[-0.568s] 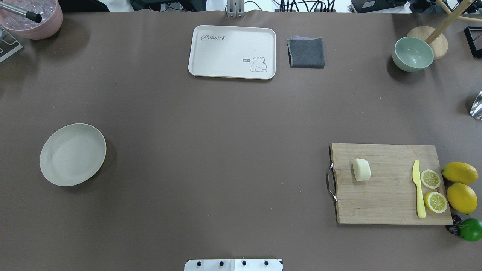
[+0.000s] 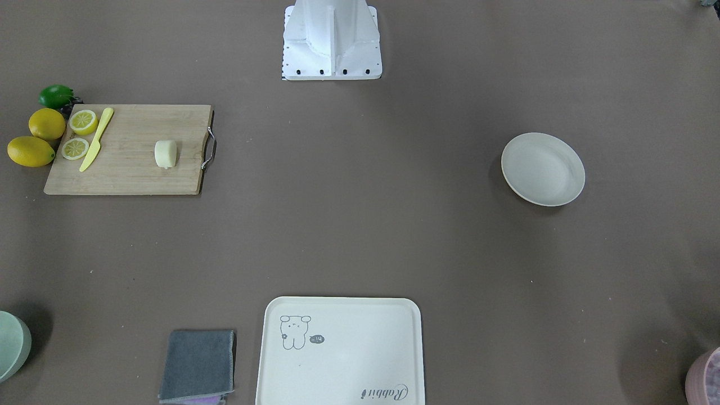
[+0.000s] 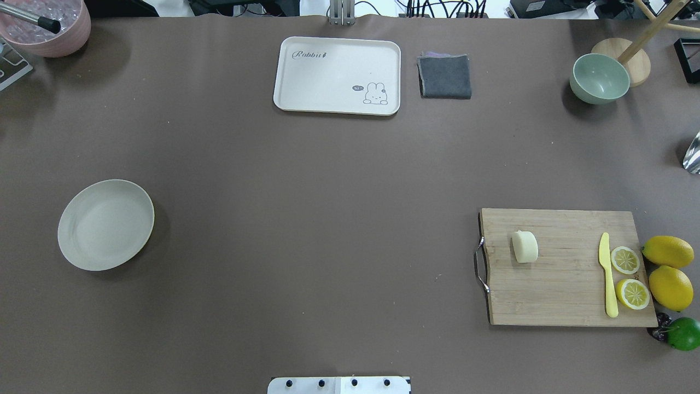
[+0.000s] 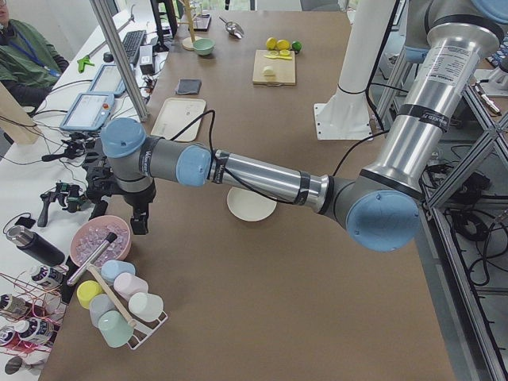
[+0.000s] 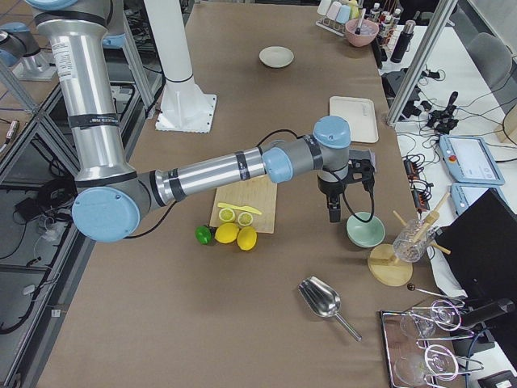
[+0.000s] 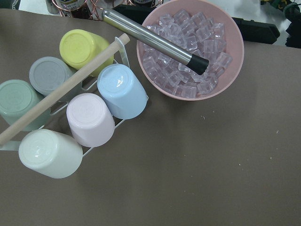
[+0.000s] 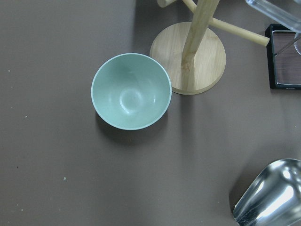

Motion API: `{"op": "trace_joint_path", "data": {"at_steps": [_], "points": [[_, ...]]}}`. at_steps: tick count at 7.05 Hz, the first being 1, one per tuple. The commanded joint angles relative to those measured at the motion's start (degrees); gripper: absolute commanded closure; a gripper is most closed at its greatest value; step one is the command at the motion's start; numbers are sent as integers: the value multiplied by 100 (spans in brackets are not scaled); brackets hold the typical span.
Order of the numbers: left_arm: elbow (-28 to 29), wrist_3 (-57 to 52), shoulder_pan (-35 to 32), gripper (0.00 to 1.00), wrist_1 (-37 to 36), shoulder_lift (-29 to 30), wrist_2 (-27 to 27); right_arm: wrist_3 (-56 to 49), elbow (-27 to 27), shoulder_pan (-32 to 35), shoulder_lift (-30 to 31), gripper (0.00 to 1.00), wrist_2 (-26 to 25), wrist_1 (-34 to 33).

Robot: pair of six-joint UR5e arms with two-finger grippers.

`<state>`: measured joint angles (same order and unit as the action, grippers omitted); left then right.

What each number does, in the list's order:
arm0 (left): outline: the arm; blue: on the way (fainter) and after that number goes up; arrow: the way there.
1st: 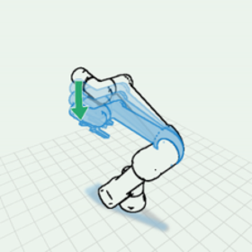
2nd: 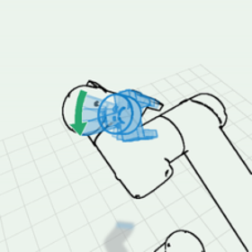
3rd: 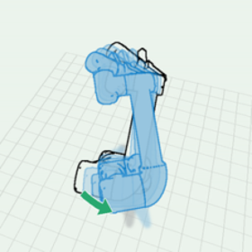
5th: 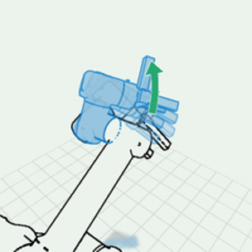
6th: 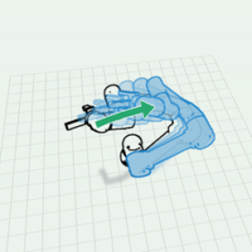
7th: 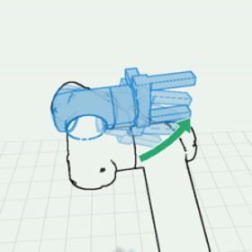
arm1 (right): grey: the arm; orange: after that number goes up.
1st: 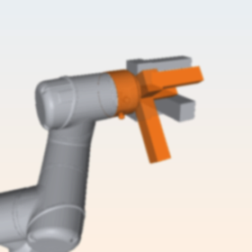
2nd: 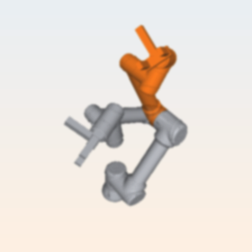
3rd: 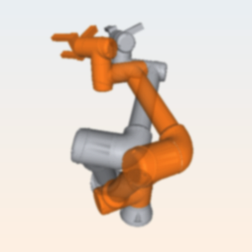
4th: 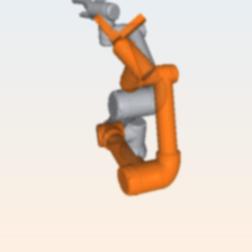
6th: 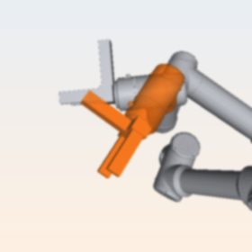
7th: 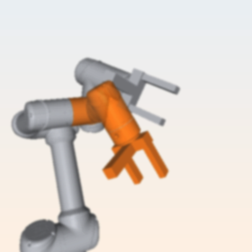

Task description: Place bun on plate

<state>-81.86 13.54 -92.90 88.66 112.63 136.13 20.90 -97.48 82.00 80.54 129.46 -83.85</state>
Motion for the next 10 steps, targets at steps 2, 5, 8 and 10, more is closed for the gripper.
{"op": "trace_joint_path", "data": {"at_steps": [2, 5, 8, 10], "points": [[-146, -1, 0, 2, 447, -39, -8, -16, 10, -26, -3, 0, -9, 0], [92, 444, 18, 2, 618, -83, 1, -7, 10, -70, -12, 0, -9, 0], [21, 430, 193, 2, 1022, -74, -52, 11, -69, -70, -3, 0, 9, 35], [-197, 386, 603, 2, 1119, -48, -60, 11, -34, -70, -11, 0, 0, 35]]}}
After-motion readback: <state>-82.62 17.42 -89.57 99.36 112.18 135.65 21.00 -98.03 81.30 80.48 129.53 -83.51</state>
